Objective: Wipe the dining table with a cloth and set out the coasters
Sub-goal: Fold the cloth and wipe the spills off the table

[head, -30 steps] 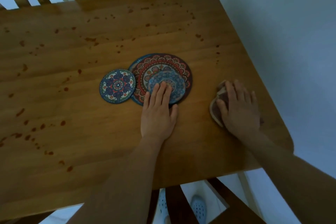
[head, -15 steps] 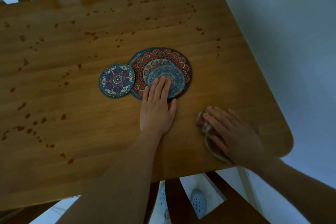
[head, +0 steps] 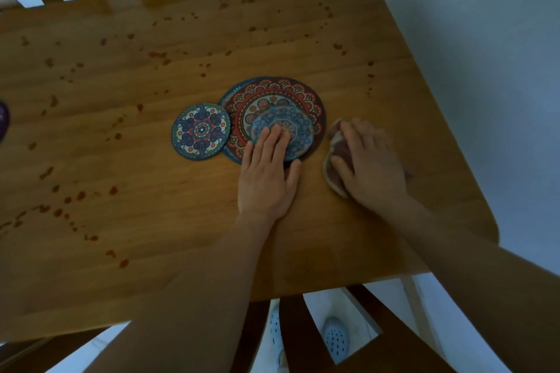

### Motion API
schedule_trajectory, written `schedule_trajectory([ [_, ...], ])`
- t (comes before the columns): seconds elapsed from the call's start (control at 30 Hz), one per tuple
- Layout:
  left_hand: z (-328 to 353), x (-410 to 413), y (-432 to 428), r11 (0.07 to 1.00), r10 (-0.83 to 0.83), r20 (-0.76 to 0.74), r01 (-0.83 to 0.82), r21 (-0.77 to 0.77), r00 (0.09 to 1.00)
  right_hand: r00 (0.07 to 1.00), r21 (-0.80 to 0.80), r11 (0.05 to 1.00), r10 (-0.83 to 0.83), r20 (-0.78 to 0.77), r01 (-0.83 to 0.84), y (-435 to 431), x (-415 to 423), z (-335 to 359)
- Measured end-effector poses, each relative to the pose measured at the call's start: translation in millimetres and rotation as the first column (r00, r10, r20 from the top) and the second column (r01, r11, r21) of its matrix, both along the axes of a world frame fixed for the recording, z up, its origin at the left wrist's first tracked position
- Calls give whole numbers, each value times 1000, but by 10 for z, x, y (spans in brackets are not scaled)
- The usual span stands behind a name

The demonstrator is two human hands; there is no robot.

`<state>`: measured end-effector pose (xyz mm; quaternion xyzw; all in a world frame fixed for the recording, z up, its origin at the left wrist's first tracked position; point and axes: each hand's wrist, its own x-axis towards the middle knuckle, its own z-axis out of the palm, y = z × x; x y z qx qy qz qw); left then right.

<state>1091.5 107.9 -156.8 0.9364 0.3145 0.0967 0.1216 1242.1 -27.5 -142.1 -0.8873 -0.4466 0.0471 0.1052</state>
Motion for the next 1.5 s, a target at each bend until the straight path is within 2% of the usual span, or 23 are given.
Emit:
schedule_trajectory([
  [0.07,48,41,-12,999,31,28,-30,-22,999,989,-25,988,150,-18,-150,-292,-82,-3],
  [0.13,133,152,-3,994,104,47,-105,15,993,985,-38,984,174,-16,-174,-583,-52,-28],
  [0.23,227,400,156,983,166,26,-168,78,986,1000,35,999,-23,4,23,-733,117,-74],
  [0.33,137,591,336,986,164,54,-165,9,985,971,60,970,-238,11,236,-577,301,-116],
  [0.5,-12,656,305,984,171,52,-173,46,984,905,112,901,-424,19,420,-199,690,-131],
  [0.7,-21,626,300,980,188,54,-190,56,981,868,148,858,-497,-9,492,395,1235,-167],
  [0.97,-28,636,278,980,183,104,-189,62,978,878,136,868,-478,-37,478,1115,1637,-89],
  [1.13,-38,643,275,978,187,119,-197,73,975,944,156,931,-327,-49,331,1569,1702,-37],
  [1.23,-37,638,267,978,183,129,-194,78,974,996,167,983,-75,-48,82,1696,1691,-7],
  [1.33,-28,635,272,980,184,135,-193,56,974,988,178,975,146,-55,-134,1556,1616,40],
  [1.5,-28,633,278,981,179,128,-187,50,975,966,227,949,242,-90,-217,1086,1338,55],
])
